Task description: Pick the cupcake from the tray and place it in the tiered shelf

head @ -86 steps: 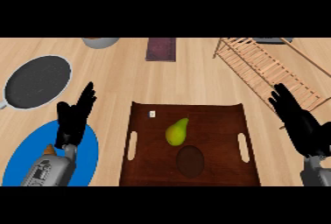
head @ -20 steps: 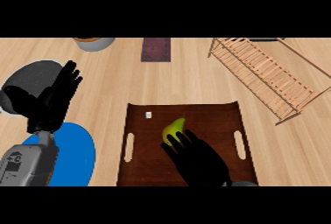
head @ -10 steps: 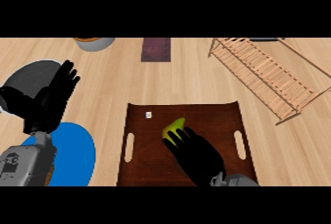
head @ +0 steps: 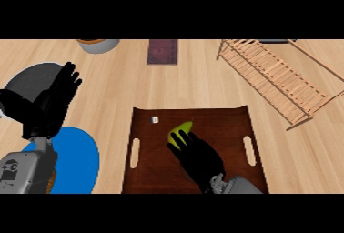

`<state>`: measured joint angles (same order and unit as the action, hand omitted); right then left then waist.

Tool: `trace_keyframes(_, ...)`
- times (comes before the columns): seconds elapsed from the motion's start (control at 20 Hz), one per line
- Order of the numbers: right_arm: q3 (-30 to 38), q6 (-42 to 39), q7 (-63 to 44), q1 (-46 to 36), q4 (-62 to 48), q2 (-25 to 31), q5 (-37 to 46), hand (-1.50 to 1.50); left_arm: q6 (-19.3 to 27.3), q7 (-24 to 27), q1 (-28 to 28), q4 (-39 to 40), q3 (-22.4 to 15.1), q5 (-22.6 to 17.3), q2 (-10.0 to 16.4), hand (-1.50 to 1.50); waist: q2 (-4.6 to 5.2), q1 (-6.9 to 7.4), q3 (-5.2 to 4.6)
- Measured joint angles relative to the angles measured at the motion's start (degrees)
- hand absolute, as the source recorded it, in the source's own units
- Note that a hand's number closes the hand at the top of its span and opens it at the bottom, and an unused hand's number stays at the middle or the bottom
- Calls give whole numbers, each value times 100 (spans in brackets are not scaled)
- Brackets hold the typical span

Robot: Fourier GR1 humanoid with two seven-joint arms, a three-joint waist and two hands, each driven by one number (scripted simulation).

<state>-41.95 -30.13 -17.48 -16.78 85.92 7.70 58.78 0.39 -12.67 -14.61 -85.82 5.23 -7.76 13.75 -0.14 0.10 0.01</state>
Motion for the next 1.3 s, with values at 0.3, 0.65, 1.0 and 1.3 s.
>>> trace_keyframes(0.3, 104, 215, 327, -122, -478, -215, 282, 150, 22, -71, 42, -143, -34, 82, -99, 0, -53, 13, -3)
trace_keyframes(0.65, -67, 1073, 947, -35, -679, -220, 846, 150, -17, 89, 116, -56, -18, 188, -171, 0, -71, 8, -1)
trace_keyframes(1.0, -178, 1474, 311, 426, -339, -584, 788, 150, -50, -94, 127, -220, 55, 148, -148, 0, -49, 7, 3)
trace_keyframes(1.3, -811, 2042, -973, 944, 353, -728, 315, 150, -177, 37, 100, -52, 155, 83, -97, 0, -11, -6, 0)
